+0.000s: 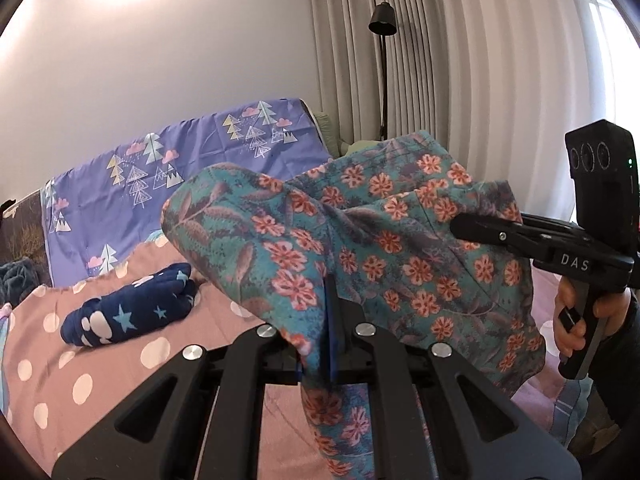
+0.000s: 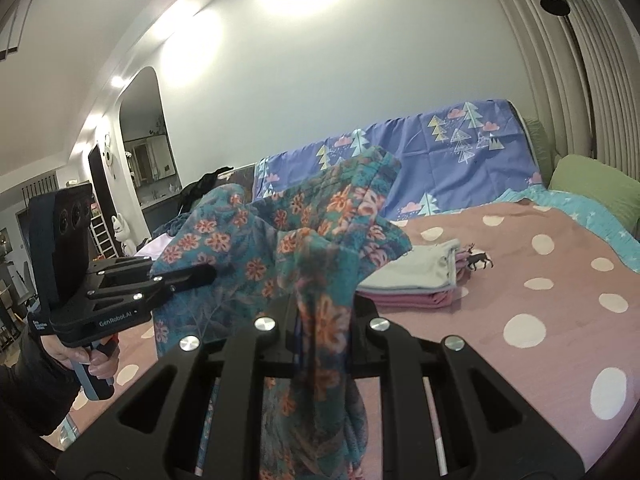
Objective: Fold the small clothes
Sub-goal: 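Lift the teal shirt with both grippers and fold it over in half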
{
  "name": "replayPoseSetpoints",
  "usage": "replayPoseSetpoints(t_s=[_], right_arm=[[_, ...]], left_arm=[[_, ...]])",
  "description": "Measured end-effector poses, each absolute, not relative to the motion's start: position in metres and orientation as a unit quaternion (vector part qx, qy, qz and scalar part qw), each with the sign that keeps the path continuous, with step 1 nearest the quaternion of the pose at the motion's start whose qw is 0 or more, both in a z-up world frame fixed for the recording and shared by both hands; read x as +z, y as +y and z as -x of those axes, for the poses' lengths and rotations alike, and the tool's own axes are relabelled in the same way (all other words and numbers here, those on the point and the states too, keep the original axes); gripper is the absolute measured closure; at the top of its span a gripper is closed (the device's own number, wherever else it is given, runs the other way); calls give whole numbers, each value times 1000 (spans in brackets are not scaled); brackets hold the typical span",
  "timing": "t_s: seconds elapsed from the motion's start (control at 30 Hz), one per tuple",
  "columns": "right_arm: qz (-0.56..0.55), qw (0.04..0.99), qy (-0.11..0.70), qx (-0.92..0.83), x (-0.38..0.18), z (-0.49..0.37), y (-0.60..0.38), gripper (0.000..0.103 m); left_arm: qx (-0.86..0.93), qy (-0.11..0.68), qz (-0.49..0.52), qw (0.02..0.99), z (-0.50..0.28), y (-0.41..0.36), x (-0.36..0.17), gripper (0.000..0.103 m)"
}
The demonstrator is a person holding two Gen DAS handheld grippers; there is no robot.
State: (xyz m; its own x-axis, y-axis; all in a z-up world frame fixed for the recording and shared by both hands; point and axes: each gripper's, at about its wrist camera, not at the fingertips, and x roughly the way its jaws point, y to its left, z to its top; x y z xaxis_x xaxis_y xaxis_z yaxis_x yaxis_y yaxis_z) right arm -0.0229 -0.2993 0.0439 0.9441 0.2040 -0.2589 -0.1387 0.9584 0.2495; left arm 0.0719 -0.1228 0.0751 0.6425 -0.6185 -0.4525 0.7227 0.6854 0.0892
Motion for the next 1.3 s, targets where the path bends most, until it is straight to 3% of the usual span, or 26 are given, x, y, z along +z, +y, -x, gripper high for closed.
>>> replayPoseSetpoints(t_s=[0.6,1.3], right_arm=[[-93,990,96,43,96,-57,-339,89],[-77,991,105,-19,98,-191,-378,89]], left_arm=[[-359,141,-187,903,-166,-185,138,95],[-319,126,-242,907,-293,-246,130,94]])
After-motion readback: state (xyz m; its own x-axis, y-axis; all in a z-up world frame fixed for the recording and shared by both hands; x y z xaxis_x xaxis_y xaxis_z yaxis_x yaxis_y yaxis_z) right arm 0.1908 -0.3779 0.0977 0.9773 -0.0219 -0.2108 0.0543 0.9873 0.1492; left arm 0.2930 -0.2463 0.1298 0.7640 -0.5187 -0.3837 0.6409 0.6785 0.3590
